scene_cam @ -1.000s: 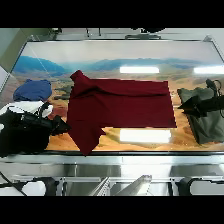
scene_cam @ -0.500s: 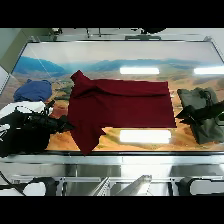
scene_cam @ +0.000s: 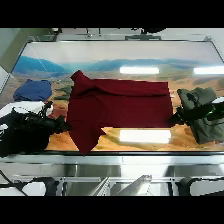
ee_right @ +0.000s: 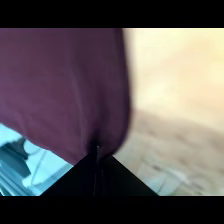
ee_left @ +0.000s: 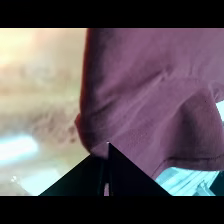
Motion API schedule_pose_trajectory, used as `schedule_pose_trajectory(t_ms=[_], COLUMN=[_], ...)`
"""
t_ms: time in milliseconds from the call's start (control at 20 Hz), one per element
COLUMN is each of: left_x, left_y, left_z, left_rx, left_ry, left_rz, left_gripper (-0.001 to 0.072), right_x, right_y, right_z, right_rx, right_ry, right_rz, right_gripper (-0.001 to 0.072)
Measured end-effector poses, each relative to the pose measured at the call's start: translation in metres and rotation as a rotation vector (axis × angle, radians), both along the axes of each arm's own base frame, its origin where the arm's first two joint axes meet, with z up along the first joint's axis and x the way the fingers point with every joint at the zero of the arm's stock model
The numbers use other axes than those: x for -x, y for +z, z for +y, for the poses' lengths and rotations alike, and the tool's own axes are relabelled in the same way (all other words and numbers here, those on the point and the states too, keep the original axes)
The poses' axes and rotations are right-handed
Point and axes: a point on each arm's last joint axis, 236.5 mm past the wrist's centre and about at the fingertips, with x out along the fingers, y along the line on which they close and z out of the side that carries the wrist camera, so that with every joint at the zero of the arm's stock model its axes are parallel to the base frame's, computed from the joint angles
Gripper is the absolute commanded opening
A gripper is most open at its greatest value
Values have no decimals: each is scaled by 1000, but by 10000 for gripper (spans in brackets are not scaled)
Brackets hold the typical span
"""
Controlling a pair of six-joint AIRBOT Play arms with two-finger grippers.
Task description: Fold the shirts.
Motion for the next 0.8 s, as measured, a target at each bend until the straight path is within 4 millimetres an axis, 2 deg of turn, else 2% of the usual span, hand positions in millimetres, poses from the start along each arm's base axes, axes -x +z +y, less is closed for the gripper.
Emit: schedule_pose_trajectory(t_ms=[50, 100, 150, 250, 300, 400, 500, 600, 650, 700, 750, 800], left_x=[-6, -16, -27, -51, -66, -88, -94, -75, -59, -41, -21, -4], left_y=[5, 21, 43, 96, 134, 225, 333, 439, 489, 532, 568, 595], left_z=[3, 0, -4, -3, 0, 7, 13, 13, 11, 9, 6, 4], left_rx=[2, 46, 92, 140, 154, 159, 125, 29, -45, -119, -207, -296], left_ry=[-5, 3, -1, -10, -12, -23, -40, -71, -82, -87, -87, -77], left_rz=[-21, -50, -91, -213, -308, -541, -819, -1104, -1247, -1373, -1484, -1567], left_gripper=[25, 24, 24, 25, 25, 26, 26, 27, 28, 28, 28, 28], right_x=[-1, -6, -13, -30, -41, -60, -66, -49, -36, -18, -1, 16], right_y=[4, 13, 33, 78, 111, 197, 307, 413, 457, 501, 534, 563], right_z=[8, 15, 24, 29, 29, 23, 11, -1, -5, -8, -8, -8], right_rx=[-12, -31, -70, -99, -114, -125, -97, -13, 42, 104, 157, 214], right_ry=[24, 37, 44, 50, 42, 11, -39, -99, -134, -181, -222, -264], right_rz=[-17, -46, -91, -212, -299, -529, -830, -1125, -1248, -1369, -1463, -1550], right_gripper=[20, 20, 20, 20, 20, 20, 20, 20, 20, 20, 20, 20])
